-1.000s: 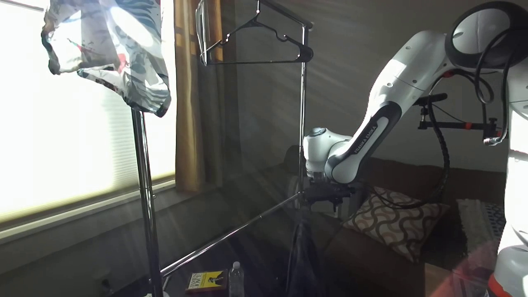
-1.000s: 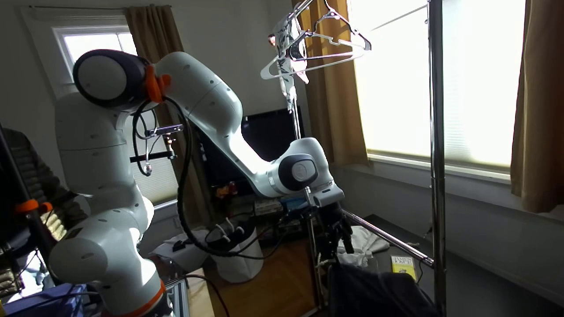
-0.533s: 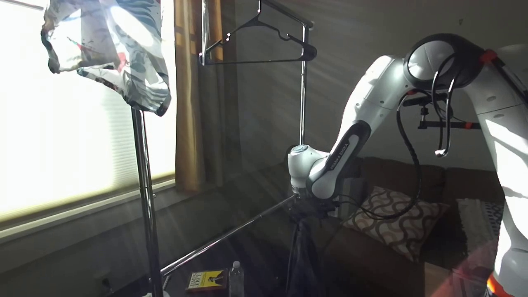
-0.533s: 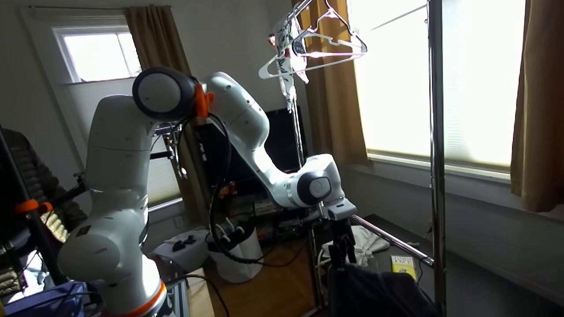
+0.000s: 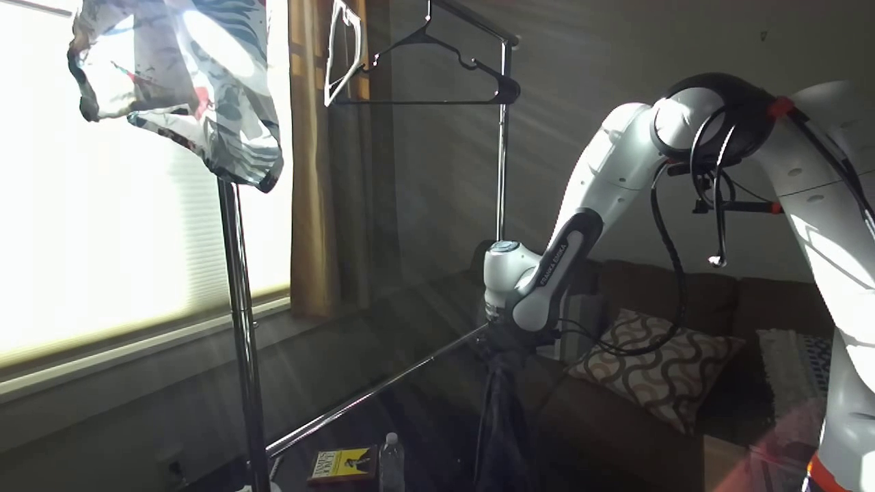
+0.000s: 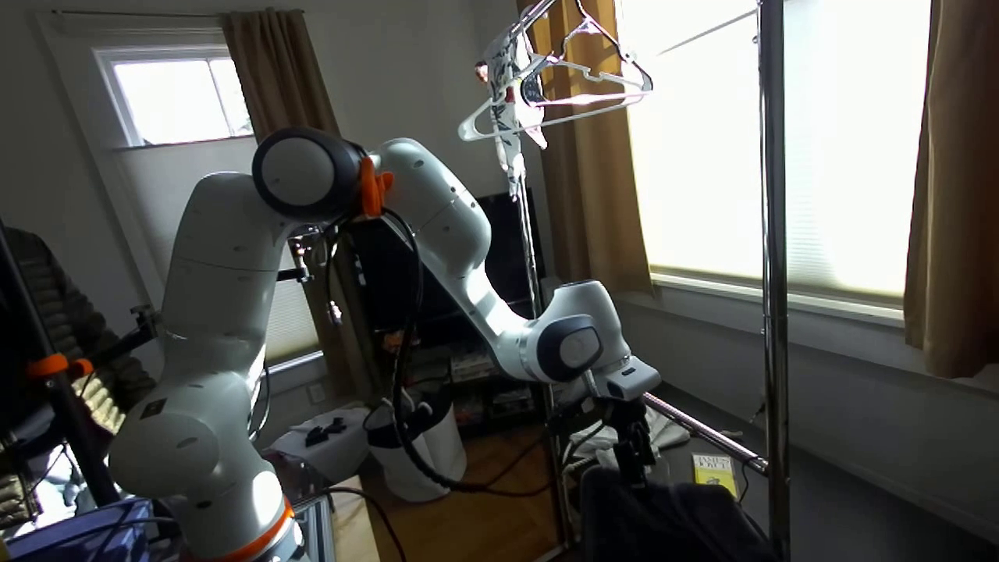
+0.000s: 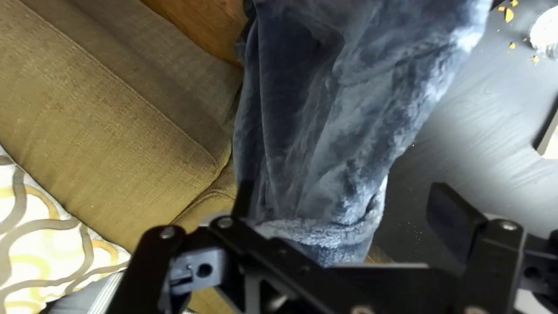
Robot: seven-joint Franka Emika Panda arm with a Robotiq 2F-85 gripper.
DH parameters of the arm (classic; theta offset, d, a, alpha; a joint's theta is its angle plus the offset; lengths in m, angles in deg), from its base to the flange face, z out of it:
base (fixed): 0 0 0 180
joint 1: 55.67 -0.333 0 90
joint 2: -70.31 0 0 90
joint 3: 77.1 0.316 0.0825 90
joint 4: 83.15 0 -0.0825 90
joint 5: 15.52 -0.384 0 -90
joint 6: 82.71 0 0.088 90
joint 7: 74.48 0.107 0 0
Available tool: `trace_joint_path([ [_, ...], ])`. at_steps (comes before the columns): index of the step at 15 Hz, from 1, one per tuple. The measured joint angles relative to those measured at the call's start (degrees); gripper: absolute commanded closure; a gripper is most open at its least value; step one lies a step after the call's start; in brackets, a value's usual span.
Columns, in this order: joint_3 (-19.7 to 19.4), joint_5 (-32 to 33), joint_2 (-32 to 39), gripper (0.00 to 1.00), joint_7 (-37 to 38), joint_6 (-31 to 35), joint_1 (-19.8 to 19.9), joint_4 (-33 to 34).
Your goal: Move the hanger with the rob to the top rod
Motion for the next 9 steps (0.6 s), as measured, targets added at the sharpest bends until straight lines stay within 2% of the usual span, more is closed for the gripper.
trace_joint_path([
  [2, -0.8, -2.7, 2.2, 0.0, -2.6, 4.7, 0.0, 0.3],
  [3, -0.8, -4.9, 3.3, 0.07, -4.3, 5.8, 0.0, 0.6],
  [4, -0.8, -7.0, 4.3, 0.26, -5.8, 5.9, -0.1, 1.0],
  [9, -3.8, -13.1, 7.3, 0.65, -7.0, 5.9, -2.9, 3.1],
])
